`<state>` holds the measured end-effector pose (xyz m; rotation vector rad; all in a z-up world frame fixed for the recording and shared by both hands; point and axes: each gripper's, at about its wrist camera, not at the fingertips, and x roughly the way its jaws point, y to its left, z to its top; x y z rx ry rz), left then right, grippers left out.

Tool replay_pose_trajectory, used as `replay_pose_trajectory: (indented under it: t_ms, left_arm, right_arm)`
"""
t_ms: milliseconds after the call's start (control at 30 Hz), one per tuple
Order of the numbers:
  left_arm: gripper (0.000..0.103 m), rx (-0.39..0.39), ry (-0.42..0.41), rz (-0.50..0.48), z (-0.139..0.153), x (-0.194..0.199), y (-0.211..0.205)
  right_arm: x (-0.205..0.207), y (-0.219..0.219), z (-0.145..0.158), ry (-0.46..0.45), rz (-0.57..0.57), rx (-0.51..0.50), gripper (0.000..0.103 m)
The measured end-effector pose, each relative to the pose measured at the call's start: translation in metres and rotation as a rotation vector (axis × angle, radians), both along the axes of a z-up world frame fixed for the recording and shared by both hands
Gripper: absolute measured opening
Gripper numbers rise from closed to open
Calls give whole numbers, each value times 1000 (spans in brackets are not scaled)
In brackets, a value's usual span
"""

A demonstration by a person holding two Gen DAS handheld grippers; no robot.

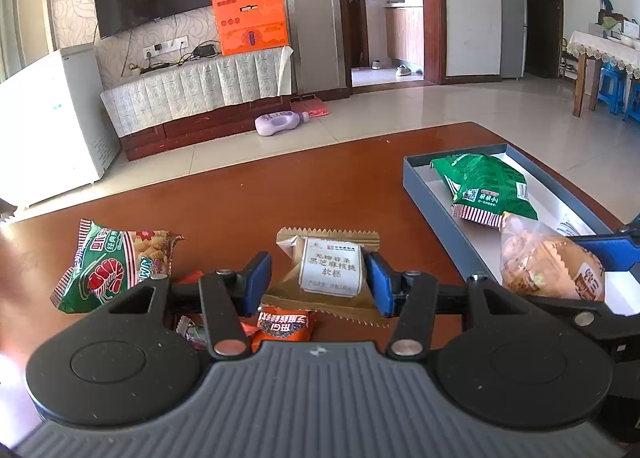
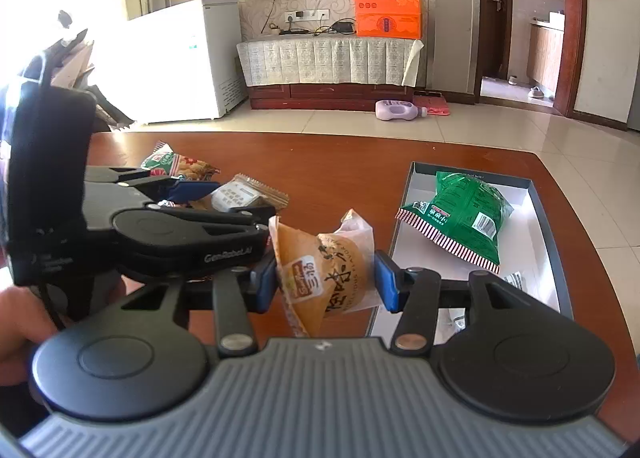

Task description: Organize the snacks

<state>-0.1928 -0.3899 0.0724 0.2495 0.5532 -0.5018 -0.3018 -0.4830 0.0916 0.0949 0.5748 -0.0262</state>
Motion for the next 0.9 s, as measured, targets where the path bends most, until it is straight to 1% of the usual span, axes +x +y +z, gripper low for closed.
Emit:
replay_pose_trajectory:
  t_ms: [100,267,433,633,900]
  left_arm:
    - [59,-7,10,6,0,1,1]
    - [59,4,0,7,1,1,2]
    - [59,-3,1,16,2,2,2]
    - [59,-4,-13,-8,4,-2,-5]
    - [59,-15,-10,-26,4,-4,-16]
  right_arm:
    - [-1,1,0,2,3,-1,53]
    - [1,5,-1,11,14,-7,53]
    - [1,5,0,7,13,-6,53]
    - [-2,-1,-3,11,4,-7,53]
    - [-6,-8,-2,9,-12,-4,53]
